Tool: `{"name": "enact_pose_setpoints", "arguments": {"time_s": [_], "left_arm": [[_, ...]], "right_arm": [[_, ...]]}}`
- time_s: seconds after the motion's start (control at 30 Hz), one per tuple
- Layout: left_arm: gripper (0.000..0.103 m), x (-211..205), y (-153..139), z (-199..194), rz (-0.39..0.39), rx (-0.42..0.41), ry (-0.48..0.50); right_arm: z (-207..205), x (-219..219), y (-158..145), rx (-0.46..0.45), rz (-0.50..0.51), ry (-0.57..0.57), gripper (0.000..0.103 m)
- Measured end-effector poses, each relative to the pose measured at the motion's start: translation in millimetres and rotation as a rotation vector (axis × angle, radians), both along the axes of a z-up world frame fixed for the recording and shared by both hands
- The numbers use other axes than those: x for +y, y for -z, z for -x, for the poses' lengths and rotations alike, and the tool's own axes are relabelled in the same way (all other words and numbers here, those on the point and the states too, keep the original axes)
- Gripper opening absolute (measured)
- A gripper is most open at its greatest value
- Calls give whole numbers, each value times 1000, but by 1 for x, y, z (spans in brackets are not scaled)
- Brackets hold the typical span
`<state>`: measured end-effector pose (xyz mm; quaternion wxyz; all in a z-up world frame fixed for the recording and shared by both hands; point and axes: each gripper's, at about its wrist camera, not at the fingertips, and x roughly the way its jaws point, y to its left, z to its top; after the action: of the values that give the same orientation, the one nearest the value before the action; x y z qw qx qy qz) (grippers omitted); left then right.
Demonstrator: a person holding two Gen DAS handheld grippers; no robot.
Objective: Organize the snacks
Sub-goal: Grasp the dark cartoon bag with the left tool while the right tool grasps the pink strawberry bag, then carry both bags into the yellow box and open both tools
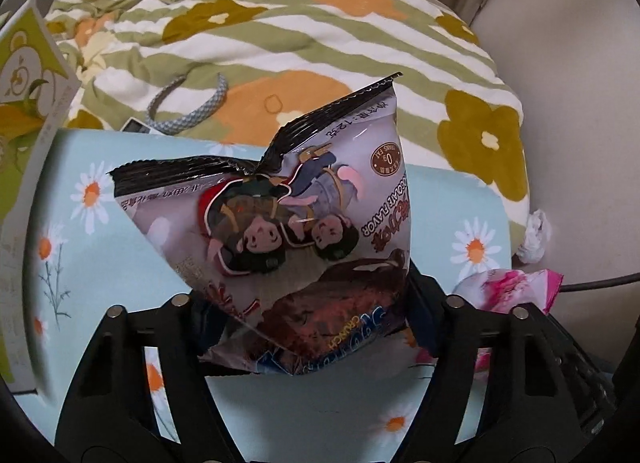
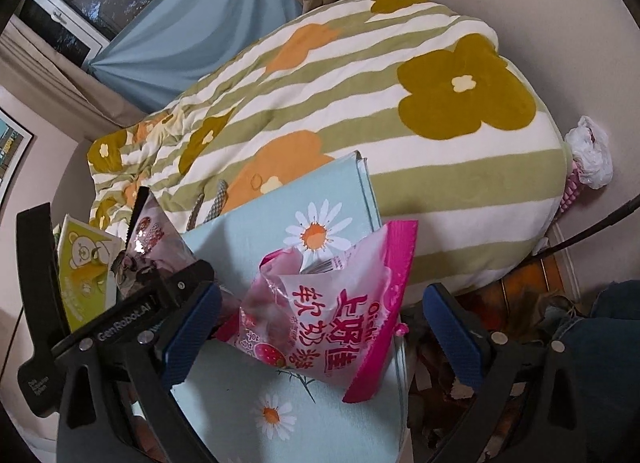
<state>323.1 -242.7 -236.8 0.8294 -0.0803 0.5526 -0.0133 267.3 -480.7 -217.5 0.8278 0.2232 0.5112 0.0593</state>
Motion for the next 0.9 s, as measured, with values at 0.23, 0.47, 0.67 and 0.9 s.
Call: {"name": "enact_pose_setpoints", "arguments": {"time_s": [0.23,0.47,0.67,0.9], "left_arm": [[55,5,-1,2,-40,-18,41],[53,15,-3,6,-22,-15,59],[52,20,-3,12,-27,-11,75],[52,21,-4,17,-52,-23,96]], "right_arm": [[-7,10,11,26,29,-20,89],[-10,17,15,24,62,-29,88],[-10,24,14,18,125,-35,82],[-1,32,13,-22,267,-50,55]]}}
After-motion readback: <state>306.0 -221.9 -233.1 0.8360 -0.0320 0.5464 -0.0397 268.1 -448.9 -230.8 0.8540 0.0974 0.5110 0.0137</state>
